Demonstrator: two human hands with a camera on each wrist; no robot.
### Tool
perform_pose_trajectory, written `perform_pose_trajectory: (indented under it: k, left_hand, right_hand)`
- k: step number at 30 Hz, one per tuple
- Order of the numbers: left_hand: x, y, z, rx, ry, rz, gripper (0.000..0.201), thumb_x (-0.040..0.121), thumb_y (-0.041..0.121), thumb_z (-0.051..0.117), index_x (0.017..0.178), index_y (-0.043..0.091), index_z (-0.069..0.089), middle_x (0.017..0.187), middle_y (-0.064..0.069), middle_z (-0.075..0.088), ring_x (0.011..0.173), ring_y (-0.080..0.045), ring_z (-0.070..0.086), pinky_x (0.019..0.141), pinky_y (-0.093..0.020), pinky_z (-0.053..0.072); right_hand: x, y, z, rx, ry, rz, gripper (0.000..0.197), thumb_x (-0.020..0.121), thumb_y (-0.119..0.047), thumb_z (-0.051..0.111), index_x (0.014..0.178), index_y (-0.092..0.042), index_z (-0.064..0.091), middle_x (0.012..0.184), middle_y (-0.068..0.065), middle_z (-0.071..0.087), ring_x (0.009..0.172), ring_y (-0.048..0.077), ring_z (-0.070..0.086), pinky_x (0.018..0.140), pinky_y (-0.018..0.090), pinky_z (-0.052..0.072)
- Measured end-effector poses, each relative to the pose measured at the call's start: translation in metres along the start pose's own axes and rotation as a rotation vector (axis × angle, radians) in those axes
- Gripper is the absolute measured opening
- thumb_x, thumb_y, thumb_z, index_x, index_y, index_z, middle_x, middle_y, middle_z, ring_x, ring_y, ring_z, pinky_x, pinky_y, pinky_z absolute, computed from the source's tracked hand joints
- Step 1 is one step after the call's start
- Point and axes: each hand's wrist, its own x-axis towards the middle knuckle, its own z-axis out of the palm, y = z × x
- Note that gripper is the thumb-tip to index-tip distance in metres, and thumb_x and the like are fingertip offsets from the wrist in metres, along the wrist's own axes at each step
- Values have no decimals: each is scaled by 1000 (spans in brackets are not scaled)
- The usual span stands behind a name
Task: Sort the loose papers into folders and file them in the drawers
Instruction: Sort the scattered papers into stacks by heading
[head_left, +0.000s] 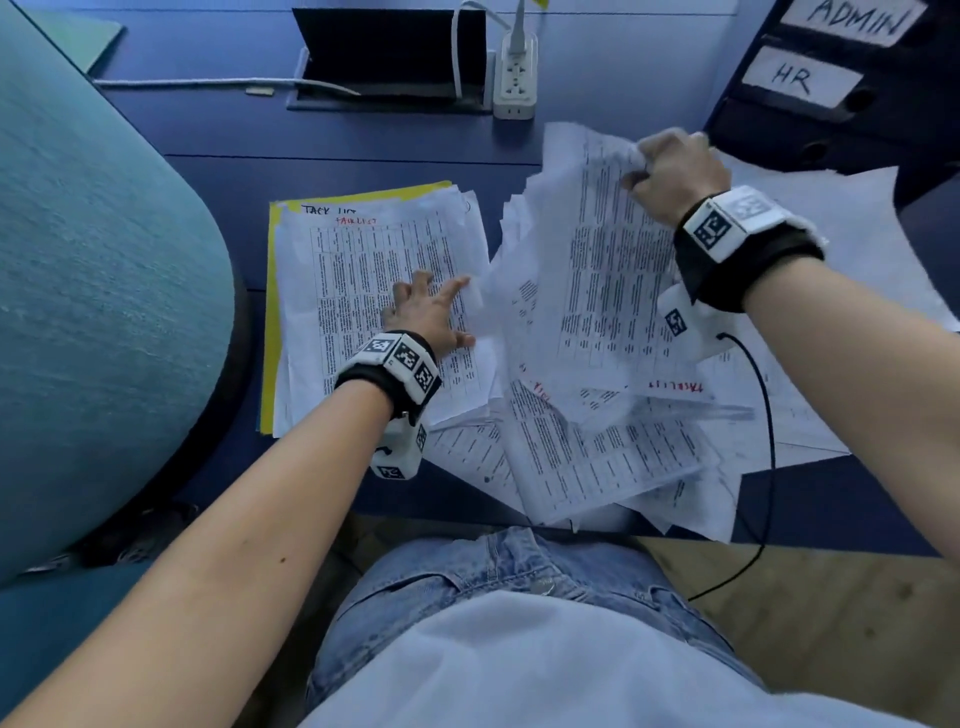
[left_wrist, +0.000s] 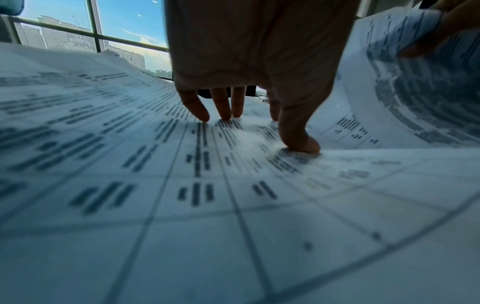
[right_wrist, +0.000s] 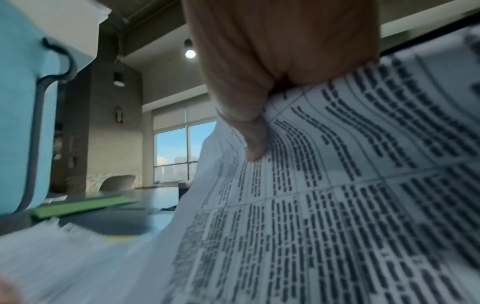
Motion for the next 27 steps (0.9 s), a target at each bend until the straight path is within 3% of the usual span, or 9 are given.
perform_pose_trajectory:
  k: [5,7,10,13,18,19,21,24,27]
  left_hand:
    - [-2,4,-6,-45,-38,-10,76,79,36,69,142,35,28,146,-9,22,135,-31,18,107,-56,29]
    - [0,11,-11,-140,-21,9,76,78,43,68,142,25,31,143,-13,30,134,-31,25,108,-51,30]
    - [0,39,-28,-522,-40,95,70,84,40,62,139,7,36,132,-7,45,122,-20,43,99,-23,40]
    - [5,69,-40,-946,-181,104,65,78,49,65,130,14,47,119,0,54,108,-16,51,83,-19,48]
    - [32,71,-28,-1202,110,-67,44,65,29,70,102,9,55,106,-13,56,97,-21,53,85,-35,46]
    - [33,68,-26,-1139,103,-98,33,77,18,66,106,4,57,105,-11,56,96,-21,52,82,-32,46]
    - [34,63,-20,-993,44,-117,32,90,2,51,122,-2,54,108,-10,56,97,-20,53,82,-29,46]
    - [34,59,-12,-866,21,-114,34,93,4,49,127,2,53,110,-9,59,88,-20,58,70,-17,48]
    - [37,63,-13,-814,46,-92,35,95,8,49,130,8,51,121,-10,60,108,-27,58,85,-25,45]
  right_hand:
    - [29,39,-45,496,251,163,29,82,-18,47,56,-20,35,77,8,49,80,16,51,64,34,42]
    - [41,57,-53,730,355,286,27,82,-16,48,59,-24,35,79,-1,56,81,9,56,66,24,44]
    - [50,82,-36,1056,185,488,9,85,-15,47,78,-17,51,77,-11,59,81,-4,59,69,12,45]
    - [21,84,-15,1033,47,587,8,90,-20,50,83,-22,50,103,1,50,109,20,56,70,20,46]
    - [-31,97,23,879,-312,666,17,87,-7,56,73,-18,51,134,17,51,116,30,54,74,26,45]
    - [-37,99,28,824,-295,690,9,84,-3,59,81,-10,54,135,20,49,110,33,55,71,24,46]
    - [-45,101,34,633,-149,708,47,76,-2,68,116,0,43,138,21,37,112,34,48,81,29,46]
    - [-48,94,35,299,11,485,93,70,-16,77,141,-7,17,146,14,19,133,33,24,103,46,29]
    - [-38,88,36,41,-131,233,102,66,-47,78,143,-15,20,150,7,14,139,32,11,109,56,12]
